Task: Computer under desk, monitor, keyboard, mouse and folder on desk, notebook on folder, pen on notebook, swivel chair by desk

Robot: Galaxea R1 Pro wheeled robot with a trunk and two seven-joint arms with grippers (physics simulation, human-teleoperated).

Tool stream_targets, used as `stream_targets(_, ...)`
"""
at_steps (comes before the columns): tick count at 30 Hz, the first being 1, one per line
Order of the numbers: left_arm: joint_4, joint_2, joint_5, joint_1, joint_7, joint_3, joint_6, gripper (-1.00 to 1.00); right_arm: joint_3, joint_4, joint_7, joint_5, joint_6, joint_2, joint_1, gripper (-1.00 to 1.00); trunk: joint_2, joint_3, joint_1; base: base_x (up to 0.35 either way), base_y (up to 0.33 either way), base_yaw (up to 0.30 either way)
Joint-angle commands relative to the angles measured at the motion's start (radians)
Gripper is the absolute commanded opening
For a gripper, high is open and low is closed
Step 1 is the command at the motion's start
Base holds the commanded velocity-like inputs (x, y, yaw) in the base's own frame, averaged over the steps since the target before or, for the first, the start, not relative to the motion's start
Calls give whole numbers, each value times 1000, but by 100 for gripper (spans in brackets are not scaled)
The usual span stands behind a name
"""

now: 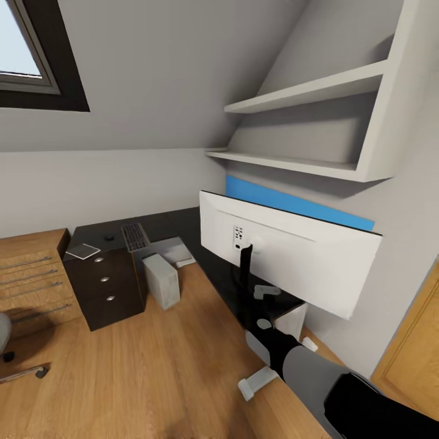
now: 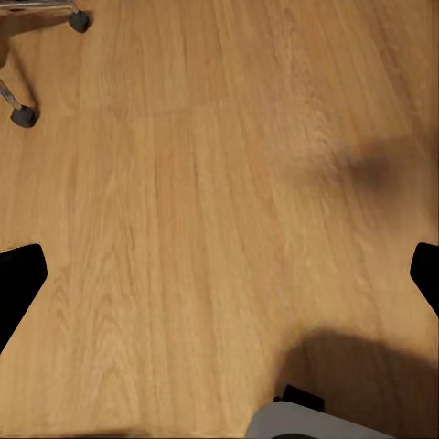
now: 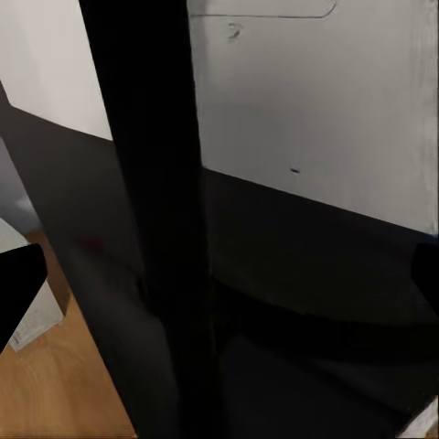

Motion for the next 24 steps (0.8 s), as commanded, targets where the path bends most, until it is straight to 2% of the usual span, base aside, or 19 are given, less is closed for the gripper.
stream_targets(1,-2,0,7,1,5,-9,-1,100,9,0,-4,-9,-4,0,-1,100,-1,-1,0,-231,-210,0)
stream_targets(13,-2,0,7,1,5,-9,-1,100,9,0,-5,-9,-9,0,-1,100,-1,-1,0,-237,-242,0)
stream_targets(21,-2,3,7,1,3,-9,-1,100,9,0,-5,-9,-9,0,-1,100,-1,-1,0,-52,-320,0)
stream_targets(24,-2,3,7,1,5,-9,2,100,12,-9,-10,-10,-6,6,-1,100,-1,-1,0,-1,-28,0)
